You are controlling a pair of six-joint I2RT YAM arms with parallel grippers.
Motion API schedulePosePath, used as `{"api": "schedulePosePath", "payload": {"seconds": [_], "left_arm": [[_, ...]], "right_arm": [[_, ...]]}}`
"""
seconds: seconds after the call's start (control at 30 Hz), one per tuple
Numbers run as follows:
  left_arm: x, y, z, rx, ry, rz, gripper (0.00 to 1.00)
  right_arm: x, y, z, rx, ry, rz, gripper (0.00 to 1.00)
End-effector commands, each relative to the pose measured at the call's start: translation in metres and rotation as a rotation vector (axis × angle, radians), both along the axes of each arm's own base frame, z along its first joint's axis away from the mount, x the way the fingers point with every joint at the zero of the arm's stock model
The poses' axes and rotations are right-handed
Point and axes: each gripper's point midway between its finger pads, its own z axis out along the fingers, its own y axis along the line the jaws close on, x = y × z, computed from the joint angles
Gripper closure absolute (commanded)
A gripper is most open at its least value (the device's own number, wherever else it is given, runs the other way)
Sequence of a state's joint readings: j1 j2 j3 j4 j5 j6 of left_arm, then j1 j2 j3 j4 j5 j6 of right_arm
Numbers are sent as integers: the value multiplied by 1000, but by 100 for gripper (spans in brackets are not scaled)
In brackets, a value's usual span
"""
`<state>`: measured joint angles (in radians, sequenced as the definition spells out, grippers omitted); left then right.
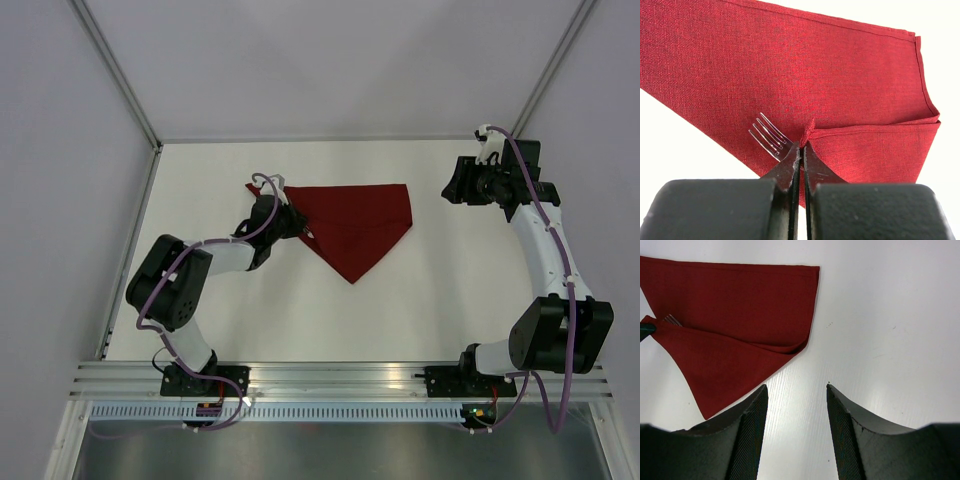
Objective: Fold the napkin, place the utensils inside, and roll it up
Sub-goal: Fold the napkin
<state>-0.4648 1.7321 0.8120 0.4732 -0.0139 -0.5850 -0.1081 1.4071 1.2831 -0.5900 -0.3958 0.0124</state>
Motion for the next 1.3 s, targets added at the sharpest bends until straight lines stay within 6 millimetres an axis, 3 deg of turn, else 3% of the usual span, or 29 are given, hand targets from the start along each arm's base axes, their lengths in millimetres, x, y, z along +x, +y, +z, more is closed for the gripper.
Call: {"api": "schedulePosePath", "payload": {"seconds": [0.0, 0.3, 0.37, 0.4, 0.5, 0.6, 0.67, 0.8, 0.83, 0.97, 1.03, 1.07, 1.1, 1.13, 1.27], "left_arm": [[3, -4, 11, -59, -16, -7, 98], [9, 5, 10, -48, -10, 20, 95], [13, 6, 14, -48, -18, 25, 83], [14, 7, 14, -40, -19, 28, 67], [18, 14, 20, -35, -25, 40, 44], [27, 30, 33, -35, -51, 98, 38], [30, 39, 46, -43, -72, 124, 37], [43, 79, 61, -47, -78, 243, 35], [49, 97, 57, -32, -40, 303, 36], [63, 125, 50, -41, 25, 390, 40], [70, 143, 35, -30, 71, 440, 43], [77, 145, 39, -43, 66, 441, 44], [81, 153, 24, -33, 103, 456, 44], [89, 155, 29, -38, 95, 459, 44], [107, 159, 11, 9, 141, 454, 45]], "right_arm": [[3, 4, 1, 11, -16, 14, 44], [2, 4, -1, 10, -9, 17, 44], [1, 5, -2, 9, -5, 19, 44], [2, 5, -2, 9, -8, 19, 44], [1, 4, -2, 9, -8, 20, 44], [1, 5, -1, 10, -9, 20, 44], [0, 5, 0, 10, -11, 22, 44], [-1, 6, 1, 18, -12, 26, 44], [-1, 7, 1, 21, -11, 25, 44], [-2, 9, 2, 28, -13, 33, 44], [-2, 9, 3, 30, -17, 34, 44], [-2, 10, 3, 32, -17, 37, 44], [-2, 10, 3, 35, -16, 39, 44], [-2, 10, 3, 36, -15, 38, 44], [-2, 13, 2, 41, -13, 47, 44]]}}
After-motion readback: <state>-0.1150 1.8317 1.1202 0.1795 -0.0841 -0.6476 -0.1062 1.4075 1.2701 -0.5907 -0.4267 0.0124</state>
